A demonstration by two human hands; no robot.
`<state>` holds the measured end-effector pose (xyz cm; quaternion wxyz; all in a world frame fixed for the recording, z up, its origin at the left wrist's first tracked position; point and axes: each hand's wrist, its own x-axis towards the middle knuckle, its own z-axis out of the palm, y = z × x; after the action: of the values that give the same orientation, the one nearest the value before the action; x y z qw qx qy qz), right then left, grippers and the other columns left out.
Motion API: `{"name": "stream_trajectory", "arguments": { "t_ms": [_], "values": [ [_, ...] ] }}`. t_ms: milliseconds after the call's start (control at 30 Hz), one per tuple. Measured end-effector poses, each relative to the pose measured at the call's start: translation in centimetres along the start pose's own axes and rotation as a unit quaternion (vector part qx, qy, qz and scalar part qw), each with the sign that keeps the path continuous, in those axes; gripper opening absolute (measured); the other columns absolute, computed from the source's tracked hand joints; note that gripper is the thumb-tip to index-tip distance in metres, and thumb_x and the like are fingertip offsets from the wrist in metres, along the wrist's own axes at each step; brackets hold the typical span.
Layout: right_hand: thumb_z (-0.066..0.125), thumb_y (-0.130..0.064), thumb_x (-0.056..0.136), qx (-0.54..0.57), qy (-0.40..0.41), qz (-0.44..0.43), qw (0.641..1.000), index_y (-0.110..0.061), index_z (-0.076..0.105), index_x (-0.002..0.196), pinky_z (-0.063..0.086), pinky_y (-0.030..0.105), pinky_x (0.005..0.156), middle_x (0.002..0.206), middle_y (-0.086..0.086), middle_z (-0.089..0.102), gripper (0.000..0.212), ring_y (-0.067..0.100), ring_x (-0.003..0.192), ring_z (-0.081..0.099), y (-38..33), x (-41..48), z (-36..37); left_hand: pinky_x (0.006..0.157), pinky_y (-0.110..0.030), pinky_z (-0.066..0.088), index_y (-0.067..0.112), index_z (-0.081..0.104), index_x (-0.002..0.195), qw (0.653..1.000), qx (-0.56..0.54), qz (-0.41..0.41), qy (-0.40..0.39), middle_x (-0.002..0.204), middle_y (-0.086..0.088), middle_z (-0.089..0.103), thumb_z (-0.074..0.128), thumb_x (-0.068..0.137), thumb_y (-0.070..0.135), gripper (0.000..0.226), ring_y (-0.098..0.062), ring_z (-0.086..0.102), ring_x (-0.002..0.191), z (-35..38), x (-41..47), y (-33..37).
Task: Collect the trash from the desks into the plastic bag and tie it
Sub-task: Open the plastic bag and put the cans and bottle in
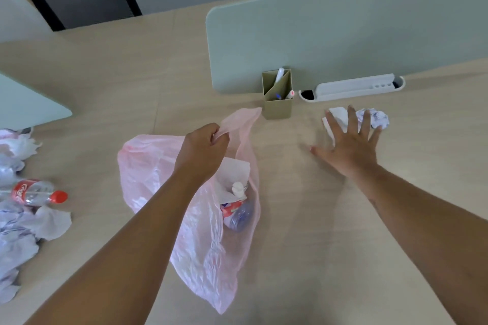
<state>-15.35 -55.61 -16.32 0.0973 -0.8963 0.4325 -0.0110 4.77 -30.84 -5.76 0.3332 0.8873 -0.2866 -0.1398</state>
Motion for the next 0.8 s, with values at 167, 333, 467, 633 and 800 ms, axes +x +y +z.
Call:
{"name": "stream_trajectory", "arguments": {
  "t_ms": [167, 333, 467, 633, 800],
  "values": [
    [0.027, -0.095, 0.064, -0.038, -0.051, 0.081, 0.995, -0.053, -0.011, 0.145, 0.003, 0.069, 0.108, 0.162, 0.002, -0.012, 0.099, 0.041, 0.145, -0.016, 2.6, 5.1, 0.6, 0.050, -0.028, 0.029, 0.011, 0.044, 0.067, 1.000, 0.008, 0.009, -0.013, 0.055, 0.007, 0.039, 0.050, 0.085, 0.030, 0.028, -0.015, 0.032, 0.053, 2.3, 2.4, 0.4],
    [0.037, -0.050, 0.088, -0.032, 0.048, 0.058, 0.997, -0.021, 0.053, 0.122, 0.037, 0.052, 0.085, 0.118, 0.014, 0.048, 0.047, 0.037, 0.113, 0.041, 4.3, 4.1, 2.4, 0.049, -0.026, 0.030, 0.014, 0.043, 0.066, 1.000, 0.011, 0.004, -0.013, 0.053, 0.009, 0.040, 0.050, 0.086, 0.031, 0.027, -0.011, 0.032, 0.051, 3.4, 3.7, -0.2],
    [0.036, -0.032, 0.083, -0.058, 0.115, 0.014, 0.991, -0.007, 0.061, 0.110, 0.042, 0.046, 0.070, 0.093, 0.017, 0.058, 0.045, 0.038, 0.090, 0.052, 5.0, 0.4, 3.2, 0.050, -0.028, 0.030, 0.016, 0.039, 0.064, 1.000, 0.003, -0.010, -0.016, 0.054, 0.008, 0.040, 0.048, 0.083, 0.032, 0.026, -0.013, 0.032, 0.051, 3.1, 3.5, -0.8],
    [0.040, -0.024, 0.082, -0.004, 0.146, -0.133, 0.980, -0.008, 0.061, 0.089, 0.041, 0.039, 0.057, 0.079, 0.010, 0.059, 0.028, 0.034, 0.074, 0.059, -0.1, -3.6, 1.5, 0.051, -0.029, 0.034, 0.016, 0.040, 0.063, 1.000, -0.020, -0.012, -0.008, 0.054, 0.008, 0.040, 0.048, 0.082, 0.031, 0.026, -0.016, 0.038, 0.054, 1.3, 2.5, 0.3],
    [0.052, -0.024, 0.079, 0.053, 0.153, -0.286, 0.945, -0.011, 0.059, 0.086, 0.042, 0.037, 0.057, 0.080, 0.007, 0.058, 0.017, 0.030, 0.073, 0.057, -12.7, -8.2, -1.9, 0.038, -0.014, 0.024, 0.019, 0.042, 0.060, 0.999, -0.032, 0.023, 0.033, 0.051, 0.011, 0.039, 0.048, 0.083, 0.030, 0.026, -0.008, 0.035, 0.044, -2.1, 0.3, 1.9]
  ]
}}
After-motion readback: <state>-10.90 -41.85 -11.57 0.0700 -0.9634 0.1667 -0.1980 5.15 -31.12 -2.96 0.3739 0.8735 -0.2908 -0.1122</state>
